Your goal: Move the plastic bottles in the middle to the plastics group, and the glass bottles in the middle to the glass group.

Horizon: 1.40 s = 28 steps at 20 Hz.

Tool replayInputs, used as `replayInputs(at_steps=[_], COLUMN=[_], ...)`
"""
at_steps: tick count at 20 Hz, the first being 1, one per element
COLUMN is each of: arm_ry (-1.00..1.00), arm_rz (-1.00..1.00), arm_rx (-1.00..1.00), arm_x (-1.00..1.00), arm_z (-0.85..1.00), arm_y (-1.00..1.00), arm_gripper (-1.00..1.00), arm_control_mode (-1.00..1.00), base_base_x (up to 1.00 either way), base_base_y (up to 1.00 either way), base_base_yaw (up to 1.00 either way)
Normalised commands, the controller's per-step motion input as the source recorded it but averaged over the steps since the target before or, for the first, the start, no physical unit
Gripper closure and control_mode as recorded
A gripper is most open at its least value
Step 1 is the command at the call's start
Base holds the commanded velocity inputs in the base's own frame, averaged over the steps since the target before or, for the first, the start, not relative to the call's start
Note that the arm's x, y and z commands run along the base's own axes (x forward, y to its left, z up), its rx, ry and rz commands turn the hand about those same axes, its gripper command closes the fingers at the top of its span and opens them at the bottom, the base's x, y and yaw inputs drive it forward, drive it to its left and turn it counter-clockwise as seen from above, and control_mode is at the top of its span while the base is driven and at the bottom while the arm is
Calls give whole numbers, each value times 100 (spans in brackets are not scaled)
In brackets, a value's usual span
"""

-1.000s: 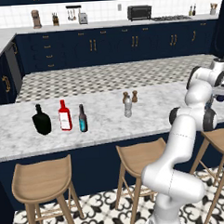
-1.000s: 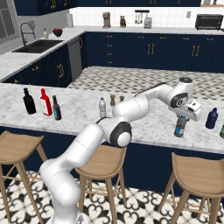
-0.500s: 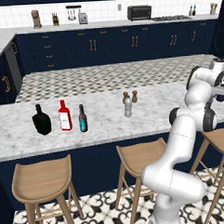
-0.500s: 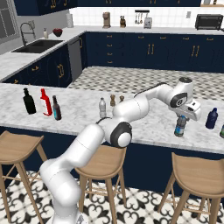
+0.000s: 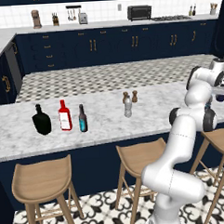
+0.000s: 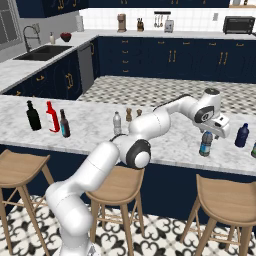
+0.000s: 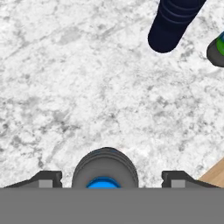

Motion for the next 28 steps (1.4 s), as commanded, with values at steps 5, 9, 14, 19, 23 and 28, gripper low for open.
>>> replayInputs(at_steps=[5, 9, 14, 19, 23, 28], arm_ry=[0, -5, -18, -23, -23, -20], arm_rz=[0, 0, 0, 15, 32, 9], arm_rx=[0, 0, 0, -14, -26, -25], arm_x=[0, -7, -43, -91, -58, -65], arm_z=[9, 67, 68, 17, -2, -2], arm_y=[0, 15, 27, 93, 100, 100], arm_gripper=[-100, -100, -100, -100, -100, -100], arm_control_mode=[-100, -100, -100, -100, -100, -100], base_base_x=[0, 0, 0, 0, 0, 0], base_base_y=[0, 0, 0, 0, 0, 0], base_base_yaw=[0, 0, 0, 0, 0, 0])
